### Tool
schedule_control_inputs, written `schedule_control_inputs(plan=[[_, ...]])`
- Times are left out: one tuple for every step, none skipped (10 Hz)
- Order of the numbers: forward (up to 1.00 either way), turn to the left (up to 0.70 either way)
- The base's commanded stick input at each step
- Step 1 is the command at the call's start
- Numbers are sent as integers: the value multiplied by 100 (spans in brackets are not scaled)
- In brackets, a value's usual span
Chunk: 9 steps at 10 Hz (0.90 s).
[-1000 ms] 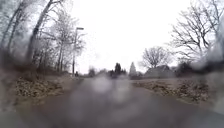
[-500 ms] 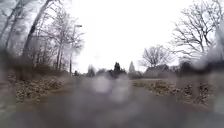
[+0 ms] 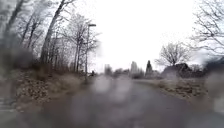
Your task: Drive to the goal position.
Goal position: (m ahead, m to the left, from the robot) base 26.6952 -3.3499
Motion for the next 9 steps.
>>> schedule_control_inputs(plan=[[70,0],[70,0],[70,0],[70,0],[70,0],[70,0],[70,0],[70,0],[70,0]])
